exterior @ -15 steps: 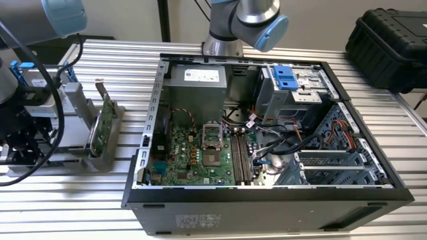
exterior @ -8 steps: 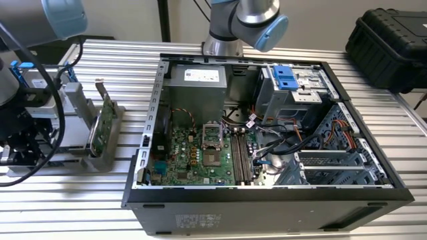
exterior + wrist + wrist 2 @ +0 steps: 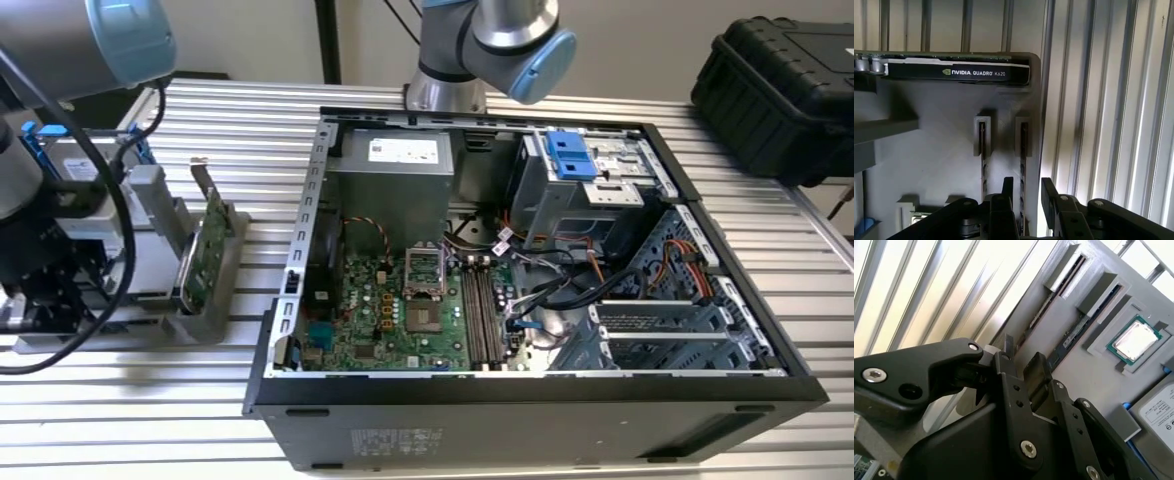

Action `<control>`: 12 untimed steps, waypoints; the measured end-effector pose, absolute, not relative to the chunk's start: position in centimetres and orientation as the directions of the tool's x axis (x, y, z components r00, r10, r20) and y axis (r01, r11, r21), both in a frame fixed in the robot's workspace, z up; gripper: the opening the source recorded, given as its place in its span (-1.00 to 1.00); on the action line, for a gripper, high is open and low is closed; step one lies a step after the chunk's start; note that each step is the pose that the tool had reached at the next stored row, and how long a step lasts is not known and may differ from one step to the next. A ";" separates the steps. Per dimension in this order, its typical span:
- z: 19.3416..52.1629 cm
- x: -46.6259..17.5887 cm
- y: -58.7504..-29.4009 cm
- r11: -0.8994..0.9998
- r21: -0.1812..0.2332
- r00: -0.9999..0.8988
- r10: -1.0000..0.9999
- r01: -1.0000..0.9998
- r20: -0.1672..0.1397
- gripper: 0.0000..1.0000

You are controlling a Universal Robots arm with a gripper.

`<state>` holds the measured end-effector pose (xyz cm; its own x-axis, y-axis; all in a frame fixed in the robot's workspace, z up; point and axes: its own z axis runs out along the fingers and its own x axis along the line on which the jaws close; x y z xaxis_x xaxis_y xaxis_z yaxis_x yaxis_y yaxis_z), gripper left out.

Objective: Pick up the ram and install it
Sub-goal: 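Pick up the ram and move it above insertion slot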

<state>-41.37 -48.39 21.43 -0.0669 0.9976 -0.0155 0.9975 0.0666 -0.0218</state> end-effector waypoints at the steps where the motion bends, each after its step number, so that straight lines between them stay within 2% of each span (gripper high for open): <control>1: 21.3 -41.4 -48.4 0.068 -0.022 -0.068 0.998 0.997 -0.016 1.00; 12: 20.3 -41.4 -48.4 0.074 -0.022 -0.075 0.997 0.997 -0.016 1.00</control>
